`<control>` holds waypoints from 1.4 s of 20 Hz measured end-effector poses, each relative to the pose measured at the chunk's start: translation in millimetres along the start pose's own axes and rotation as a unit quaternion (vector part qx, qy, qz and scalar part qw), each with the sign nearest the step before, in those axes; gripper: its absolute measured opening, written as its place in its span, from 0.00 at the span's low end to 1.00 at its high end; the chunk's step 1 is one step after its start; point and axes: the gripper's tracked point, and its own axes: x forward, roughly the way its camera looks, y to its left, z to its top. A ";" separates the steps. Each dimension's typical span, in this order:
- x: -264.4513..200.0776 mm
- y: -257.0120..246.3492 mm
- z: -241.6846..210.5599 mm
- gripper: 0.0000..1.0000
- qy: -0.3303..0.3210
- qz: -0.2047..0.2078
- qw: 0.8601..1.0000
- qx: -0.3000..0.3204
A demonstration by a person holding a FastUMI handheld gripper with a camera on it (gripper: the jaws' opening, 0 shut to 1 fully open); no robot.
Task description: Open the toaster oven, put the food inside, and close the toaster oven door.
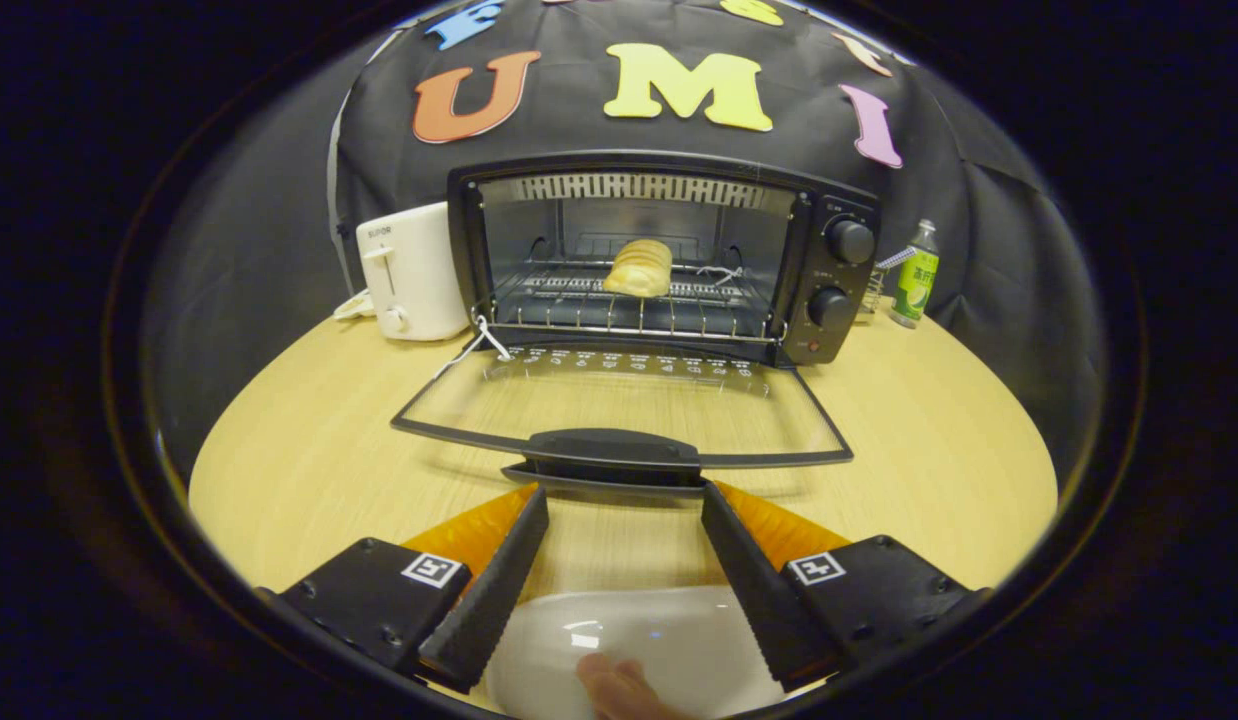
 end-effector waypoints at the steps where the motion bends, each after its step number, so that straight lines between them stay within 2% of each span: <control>1: -2.6 0.5 0.3 1.00 0.001 -0.002 1.000 -0.007; 4: -5.6 0.0 11.4 1.00 -0.005 -0.012 1.000 -0.015; 7: -8.5 1.7 20.1 1.00 0.005 -0.011 1.000 0.022; 10: -13.2 2.4 26.6 1.00 0.004 -0.011 0.999 0.030; 17: -27.1 2.6 68.6 1.00 -0.083 -0.044 0.995 -0.017; 24: -32.2 -0.4 116.9 1.00 -0.164 -0.031 0.986 0.009; 28: -27.4 -3.1 157.5 1.00 -0.225 -0.030 0.974 -0.001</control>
